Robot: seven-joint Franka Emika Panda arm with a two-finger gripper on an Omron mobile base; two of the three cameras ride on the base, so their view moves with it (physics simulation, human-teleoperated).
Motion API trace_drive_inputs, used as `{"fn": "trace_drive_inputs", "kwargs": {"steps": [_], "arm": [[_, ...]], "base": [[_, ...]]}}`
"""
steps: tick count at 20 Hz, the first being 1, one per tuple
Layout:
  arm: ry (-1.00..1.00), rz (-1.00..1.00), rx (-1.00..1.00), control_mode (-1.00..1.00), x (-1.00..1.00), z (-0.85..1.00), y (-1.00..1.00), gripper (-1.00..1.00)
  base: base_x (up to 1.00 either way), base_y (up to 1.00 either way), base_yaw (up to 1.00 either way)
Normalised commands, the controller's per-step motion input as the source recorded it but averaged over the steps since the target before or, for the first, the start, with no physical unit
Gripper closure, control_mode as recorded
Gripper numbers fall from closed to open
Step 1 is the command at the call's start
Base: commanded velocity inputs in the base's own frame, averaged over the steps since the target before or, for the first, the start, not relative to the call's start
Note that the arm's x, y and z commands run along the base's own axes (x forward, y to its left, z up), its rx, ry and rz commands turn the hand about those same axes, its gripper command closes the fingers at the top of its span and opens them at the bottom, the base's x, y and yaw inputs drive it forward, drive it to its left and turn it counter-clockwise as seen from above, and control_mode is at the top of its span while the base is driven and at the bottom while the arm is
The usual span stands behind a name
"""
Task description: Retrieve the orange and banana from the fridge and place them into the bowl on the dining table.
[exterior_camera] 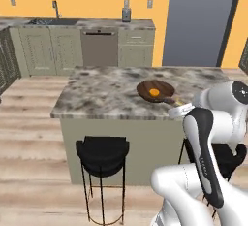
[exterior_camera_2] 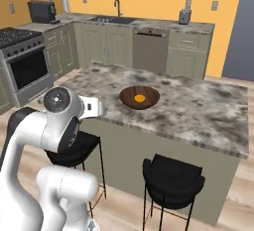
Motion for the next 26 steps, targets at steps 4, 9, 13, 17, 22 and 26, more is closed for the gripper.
{"fn": "trace_drive_inputs", "kwargs": {"steps": [4,9,13,17,22,26], "arm": [[0.00,0.00,0.00,1.00,0.00,0.00,0.00,1.00],[0.00,0.00,0.00,1.00,0.00,0.00,0.00,1.00],[0.00,0.00,0.00,1.00,0.00,0.00,0.00,1.00],[0.00,0.00,0.00,1.00,0.00,0.00,0.00,1.00],[0.00,0.00,0.00,1.00,0.00,0.00,0.00,1.00],[0.00,0.00,0.00,1.00,0.00,0.00,0.00,1.00]], "base": [[0.07,-0.16,-0.40],[0.68,0.22,-0.17],[0.97,0.27,-0.07],[0.93,0.20,-0.05],[0.86,0.02,-0.06],[0.67,0.03,-0.08]]}}
